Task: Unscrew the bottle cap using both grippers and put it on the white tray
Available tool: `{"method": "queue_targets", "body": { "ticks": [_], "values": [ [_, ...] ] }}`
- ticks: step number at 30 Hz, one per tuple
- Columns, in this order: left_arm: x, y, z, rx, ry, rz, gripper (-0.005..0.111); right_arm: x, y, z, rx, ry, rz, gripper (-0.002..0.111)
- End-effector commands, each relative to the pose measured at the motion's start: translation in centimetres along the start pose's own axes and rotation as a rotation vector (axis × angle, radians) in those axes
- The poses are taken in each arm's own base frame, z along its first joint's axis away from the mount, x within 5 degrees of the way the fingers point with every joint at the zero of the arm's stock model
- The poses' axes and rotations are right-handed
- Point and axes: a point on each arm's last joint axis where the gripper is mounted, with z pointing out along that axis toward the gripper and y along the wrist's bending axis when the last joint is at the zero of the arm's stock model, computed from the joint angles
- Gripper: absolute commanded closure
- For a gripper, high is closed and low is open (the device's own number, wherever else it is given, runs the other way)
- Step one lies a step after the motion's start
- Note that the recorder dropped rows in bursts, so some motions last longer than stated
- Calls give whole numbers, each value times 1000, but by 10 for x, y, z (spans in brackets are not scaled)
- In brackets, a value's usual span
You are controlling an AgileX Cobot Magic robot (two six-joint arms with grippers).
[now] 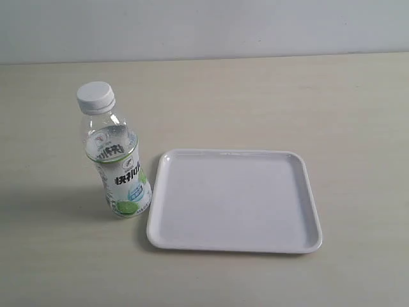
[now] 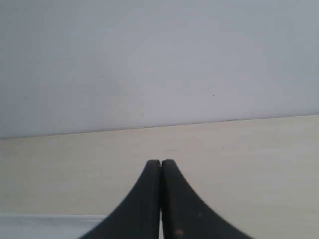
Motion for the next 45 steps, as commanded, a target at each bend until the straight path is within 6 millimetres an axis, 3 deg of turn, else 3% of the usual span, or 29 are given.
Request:
{"method": "queue_targets", "body": {
  "ticks": [1, 6, 11, 19, 24, 29, 34, 39, 44, 45],
  "values": [
    [0, 0, 0, 1, -9, -5, 107, 1, -1, 0, 6, -8, -9, 108],
    [-6, -1, -1, 18, -71, -18, 107, 1, -1, 0, 6, -8, -9, 108],
    [-7, -2, -1, 30, -79, -231, 107, 1, -1, 0, 6, -8, -9, 108],
    [-15, -4, -2, 68, -163, -285, 107, 1, -1, 0, 6, -8, -9, 108],
    [-14, -6, -2, 98, -147, -253, 107, 1, -1, 0, 6, -8, -9, 108],
    [2, -7, -1, 135, 23, -38, 107, 1, -1, 0, 6, -8, -9, 108],
    [-14, -15, 6, 213, -91, -153, 107, 1, -1, 0, 6, -8, -9, 108],
    [-87, -33, 19, 184, -63, -63, 107, 1, -1, 0, 6, -8, -9, 108],
    [-160, -38, 41, -26, 269, 287, 107, 1, -1, 0, 6, -8, -9, 108],
    [-162, -37, 43, -48, 317, 314, 107, 1, -1, 0, 6, -8, -9, 108]
  ]
}}
